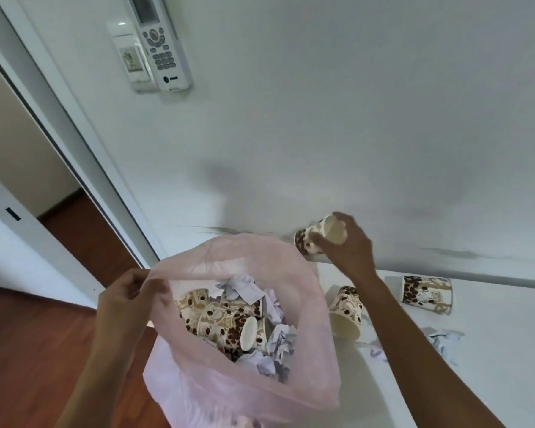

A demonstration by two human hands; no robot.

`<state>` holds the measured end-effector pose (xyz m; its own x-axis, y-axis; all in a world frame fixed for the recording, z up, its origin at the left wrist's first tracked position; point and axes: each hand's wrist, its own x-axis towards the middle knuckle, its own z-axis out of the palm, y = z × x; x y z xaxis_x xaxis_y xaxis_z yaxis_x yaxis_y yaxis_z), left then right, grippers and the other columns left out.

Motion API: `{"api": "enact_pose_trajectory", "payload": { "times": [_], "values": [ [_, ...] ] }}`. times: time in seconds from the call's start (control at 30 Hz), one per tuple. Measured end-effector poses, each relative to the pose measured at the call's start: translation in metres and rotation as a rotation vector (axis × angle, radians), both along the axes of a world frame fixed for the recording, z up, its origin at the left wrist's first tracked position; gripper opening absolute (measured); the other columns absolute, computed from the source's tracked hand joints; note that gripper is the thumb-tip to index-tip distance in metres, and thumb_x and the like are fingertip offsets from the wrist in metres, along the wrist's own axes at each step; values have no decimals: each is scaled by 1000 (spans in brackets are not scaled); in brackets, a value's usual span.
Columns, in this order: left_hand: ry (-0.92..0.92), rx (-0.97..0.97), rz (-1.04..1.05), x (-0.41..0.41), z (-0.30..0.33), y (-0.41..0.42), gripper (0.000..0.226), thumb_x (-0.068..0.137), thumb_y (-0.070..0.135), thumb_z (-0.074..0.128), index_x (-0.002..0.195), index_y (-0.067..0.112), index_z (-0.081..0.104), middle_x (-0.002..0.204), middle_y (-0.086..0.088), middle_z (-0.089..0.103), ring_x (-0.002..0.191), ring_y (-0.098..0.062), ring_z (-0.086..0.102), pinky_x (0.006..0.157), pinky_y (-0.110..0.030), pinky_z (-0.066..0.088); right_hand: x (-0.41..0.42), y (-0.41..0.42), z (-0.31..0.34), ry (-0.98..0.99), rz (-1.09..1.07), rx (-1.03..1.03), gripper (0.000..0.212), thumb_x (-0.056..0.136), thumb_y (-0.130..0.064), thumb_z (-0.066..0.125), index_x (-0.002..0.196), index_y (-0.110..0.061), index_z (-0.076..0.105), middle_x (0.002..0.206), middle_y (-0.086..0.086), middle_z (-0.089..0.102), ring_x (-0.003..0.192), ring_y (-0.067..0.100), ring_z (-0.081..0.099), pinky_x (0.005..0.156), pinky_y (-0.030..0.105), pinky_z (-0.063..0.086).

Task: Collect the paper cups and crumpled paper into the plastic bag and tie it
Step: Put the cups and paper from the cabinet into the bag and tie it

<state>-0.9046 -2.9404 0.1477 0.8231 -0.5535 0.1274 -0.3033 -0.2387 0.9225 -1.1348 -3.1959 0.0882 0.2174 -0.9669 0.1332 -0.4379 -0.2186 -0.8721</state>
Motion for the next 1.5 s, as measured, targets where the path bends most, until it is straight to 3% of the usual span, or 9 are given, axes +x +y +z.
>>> {"api": "enact_pose_trajectory", "payload": {
  "times": [0.2, 0.43, 0.6, 0.73, 0.87, 1.07, 1.2, 1.3, 1.5],
  "values": [
    [-1, 2, 29, -2, -2, -14, 14, 89, 9, 63, 80, 15, 71, 75, -6, 71, 72, -20, 64, 65, -26, 47, 2, 86, 65, -128, 330, 68, 66, 63, -67, 73, 122, -45, 54, 109, -11, 60, 85, 7, 66, 61, 18, 54],
    [-29, 19, 36, -16, 2, -28, 14, 82, 7, 65, 74, 18, 72, 73, -2, 71, 72, -19, 65, 65, -32, 51, 58, 133, 39, 89, 632, 147, 107, 59, -66, 80, 149, -40, 27, 146, -10, 41, 125, 14, 51, 101, 35, 48],
    [-86, 28, 80, -10, 3, -27, 11, 85, 11, 64, 80, 17, 72, 81, -5, 70, 77, -26, 65, 70, -41, 55, 32, 118, 44, 40, 664, 174, 50, 77, -44, 78, 124, -36, 63, 125, -17, 62, 88, -9, 61, 75, 10, 52],
    [-54, 3, 110, -6, 3, -23, 9, 88, 9, 62, 86, 11, 71, 82, -9, 69, 73, -29, 63, 61, -29, 49, -9, 82, 49, -110, 307, -59, 7, 84, -22, 72, 89, -26, 75, 82, -15, 72, 67, -2, 63, 62, 9, 46],
    [-18, -23, 203, 5, 2, -14, 9, 88, 14, 63, 92, 11, 71, 87, -11, 69, 73, -30, 63, 64, -34, 53, -35, 20, 12, 256, -17, -155, 13, 84, -18, 62, 92, -26, 68, 89, -9, 71, 82, 15, 65, 76, 28, 51],
    [-2, -11, 241, 10, 0, -9, 10, 88, 17, 63, 92, 15, 71, 87, -11, 70, 75, -34, 65, 71, -48, 57, -11, 6, -24, 758, 732, 42, 40, 74, -25, 74, 112, -17, 66, 106, 2, 68, 98, 17, 61, 87, 26, 41],
    [11, -35, 217, 8, -3, -10, 11, 89, 14, 62, 95, 11, 70, 90, -13, 68, 75, -28, 61, 67, -37, 53, 8, 19, -44, 1027, 758, -6, 46, 94, -13, 56, 138, -5, 47, 141, 15, 48, 140, 29, 33, 115, 37, 19],
    [-4, -53, 181, 2, -1, -12, 10, 90, 11, 61, 93, 8, 69, 88, -13, 67, 69, -23, 57, 56, -29, 48, 9, 25, -64, 1040, 707, -107, 38, 101, -14, 40, 136, -3, 48, 142, 15, 49, 136, 31, 40, 110, 32, 25],
    [-41, -52, 59, -16, 3, -33, 13, 87, 9, 63, 81, 18, 70, 80, -8, 69, 67, -25, 61, 60, -33, 52, -4, 14, -47, 792, 525, -18, 32, 85, -24, 59, 112, -9, 66, 117, 12, 65, 109, 32, 63, 86, 33, 48]
  ]
}}
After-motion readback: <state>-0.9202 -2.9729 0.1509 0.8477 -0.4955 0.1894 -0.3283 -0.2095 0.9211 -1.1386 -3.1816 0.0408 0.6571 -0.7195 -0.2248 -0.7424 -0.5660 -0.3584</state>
